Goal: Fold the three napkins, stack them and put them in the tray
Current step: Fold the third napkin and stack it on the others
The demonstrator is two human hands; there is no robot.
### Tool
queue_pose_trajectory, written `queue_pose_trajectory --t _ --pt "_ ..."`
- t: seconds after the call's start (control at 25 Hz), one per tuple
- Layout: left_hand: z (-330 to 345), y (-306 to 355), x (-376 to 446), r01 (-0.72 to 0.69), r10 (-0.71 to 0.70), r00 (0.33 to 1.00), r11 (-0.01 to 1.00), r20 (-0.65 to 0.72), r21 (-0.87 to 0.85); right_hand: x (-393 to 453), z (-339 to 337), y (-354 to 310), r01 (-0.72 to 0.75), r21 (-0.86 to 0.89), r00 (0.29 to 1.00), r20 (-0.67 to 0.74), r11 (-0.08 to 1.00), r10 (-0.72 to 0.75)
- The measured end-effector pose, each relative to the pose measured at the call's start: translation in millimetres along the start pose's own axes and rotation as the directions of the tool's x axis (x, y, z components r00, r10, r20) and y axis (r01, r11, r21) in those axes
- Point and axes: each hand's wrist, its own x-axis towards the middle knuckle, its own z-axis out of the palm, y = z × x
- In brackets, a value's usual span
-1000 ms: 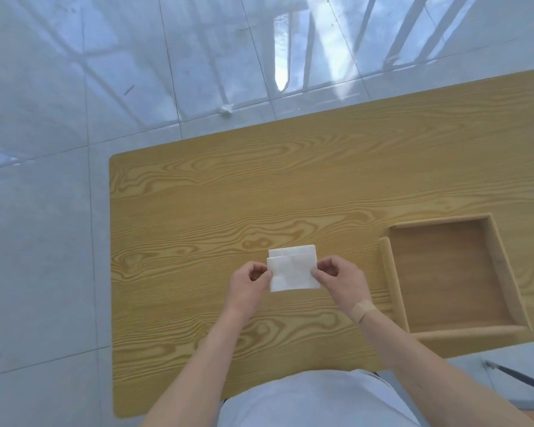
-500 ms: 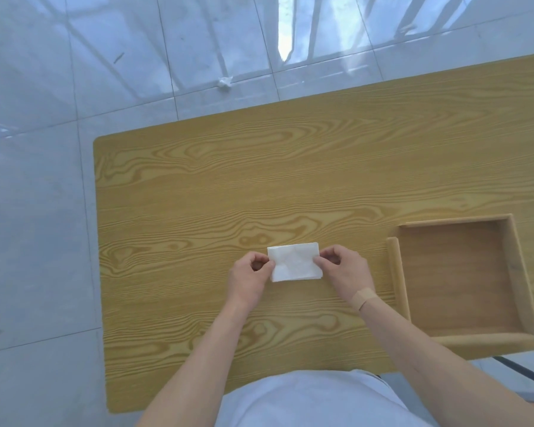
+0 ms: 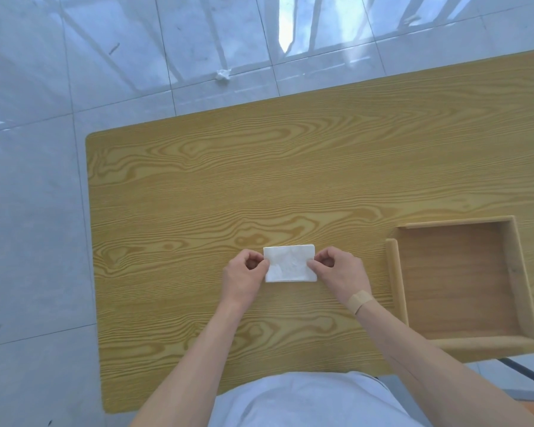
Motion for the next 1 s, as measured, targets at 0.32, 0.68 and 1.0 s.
queue_pose_trajectory --t 0.32,0.68,1.0 --pt "-2 3 -3 -0.017 0.017 1.0 0.998 0.007 0.054 0 -1 -2 -0.027 -0.029 1.0 -0.004 0.999 0.027" --pt "-6 4 -7 -0.198 0.23 0.972 0.914 -0.05 0.355 0 2 -1 0.137 -0.207 0.978 -0.126 0.969 -0.165" --pt "-2 20 2 -0.399 0.374 0.91 0.666 0.182 0.63 8 3 -17 0.379 -0.653 0.894 0.075 0.656 -0.441"
